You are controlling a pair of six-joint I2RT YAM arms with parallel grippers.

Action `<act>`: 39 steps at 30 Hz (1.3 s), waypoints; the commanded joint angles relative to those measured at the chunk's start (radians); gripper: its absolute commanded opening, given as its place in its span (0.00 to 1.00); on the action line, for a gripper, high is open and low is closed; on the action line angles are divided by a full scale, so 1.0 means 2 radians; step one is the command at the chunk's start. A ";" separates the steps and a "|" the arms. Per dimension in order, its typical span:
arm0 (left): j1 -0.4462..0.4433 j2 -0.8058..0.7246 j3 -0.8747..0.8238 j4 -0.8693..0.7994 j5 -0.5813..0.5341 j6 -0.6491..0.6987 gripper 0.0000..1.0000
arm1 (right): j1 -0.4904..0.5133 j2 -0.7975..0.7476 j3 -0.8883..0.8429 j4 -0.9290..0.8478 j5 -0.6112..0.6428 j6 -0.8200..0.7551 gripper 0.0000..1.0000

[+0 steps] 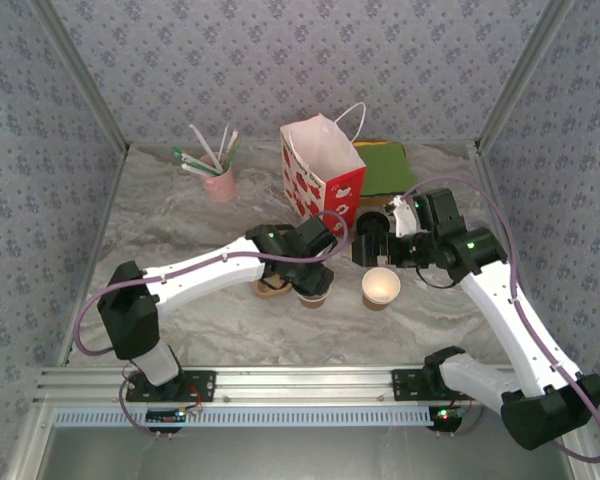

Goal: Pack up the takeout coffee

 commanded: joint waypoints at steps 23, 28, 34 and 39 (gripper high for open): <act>-0.020 0.023 0.019 -0.012 -0.011 0.013 0.70 | -0.005 -0.006 -0.011 -0.003 0.008 -0.005 1.00; -0.020 0.025 0.020 -0.014 -0.017 0.014 0.70 | -0.005 -0.003 -0.012 0.001 0.006 -0.004 1.00; -0.021 0.022 0.018 -0.014 -0.023 0.015 0.70 | -0.005 0.000 -0.011 0.001 0.005 -0.004 1.00; -0.021 0.025 0.015 -0.013 -0.023 0.014 0.70 | -0.005 0.001 -0.009 0.002 0.003 -0.004 1.00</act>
